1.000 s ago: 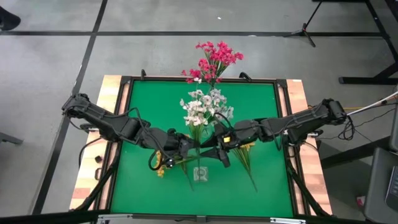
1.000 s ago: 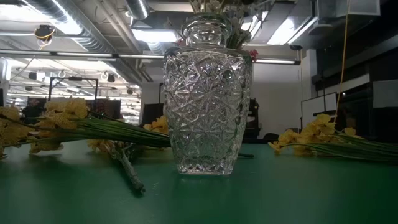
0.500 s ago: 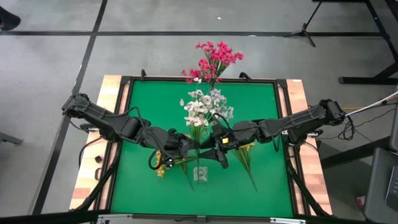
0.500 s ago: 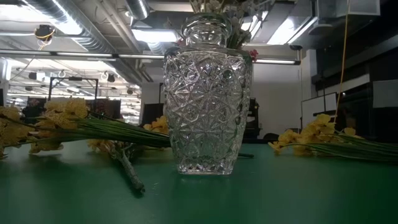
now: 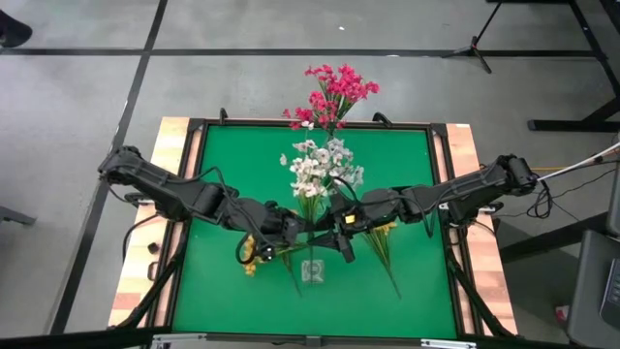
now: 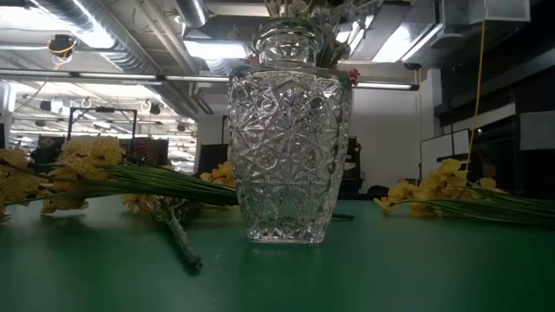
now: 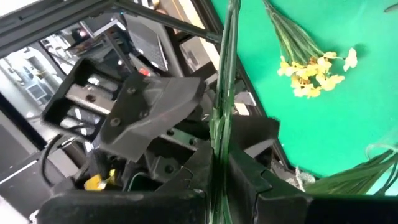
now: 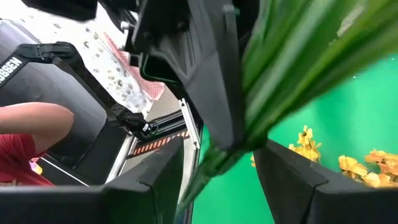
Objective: Sort flowers into vase by color
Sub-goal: Put the white flowers into the middle transparent vase
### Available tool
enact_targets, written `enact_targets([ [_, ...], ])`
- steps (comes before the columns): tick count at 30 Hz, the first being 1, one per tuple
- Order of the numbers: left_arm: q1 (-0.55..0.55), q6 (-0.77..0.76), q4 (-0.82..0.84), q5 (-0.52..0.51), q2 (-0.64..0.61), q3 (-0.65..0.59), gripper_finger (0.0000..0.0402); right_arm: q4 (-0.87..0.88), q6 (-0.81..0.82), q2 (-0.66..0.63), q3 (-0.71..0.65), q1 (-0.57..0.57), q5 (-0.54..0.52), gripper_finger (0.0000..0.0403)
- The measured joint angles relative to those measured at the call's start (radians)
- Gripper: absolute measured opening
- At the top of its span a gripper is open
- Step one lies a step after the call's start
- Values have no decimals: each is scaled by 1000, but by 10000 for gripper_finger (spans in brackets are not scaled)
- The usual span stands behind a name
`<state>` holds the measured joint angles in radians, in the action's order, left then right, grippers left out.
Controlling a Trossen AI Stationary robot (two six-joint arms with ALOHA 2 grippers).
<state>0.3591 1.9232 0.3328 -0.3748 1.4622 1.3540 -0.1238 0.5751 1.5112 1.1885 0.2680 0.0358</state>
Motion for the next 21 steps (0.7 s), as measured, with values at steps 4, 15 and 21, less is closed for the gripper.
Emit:
enact_targets([
  [4,-1,0,-2,0,7,0,27,3,0,8,0,0,1,189],
  [15,7,0,-2,-4,7,0,27,21,-8,8,0,0,1,54],
  [21,17,-6,-5,-1,7,0,27,24,-30,8,0,0,19,17],
])
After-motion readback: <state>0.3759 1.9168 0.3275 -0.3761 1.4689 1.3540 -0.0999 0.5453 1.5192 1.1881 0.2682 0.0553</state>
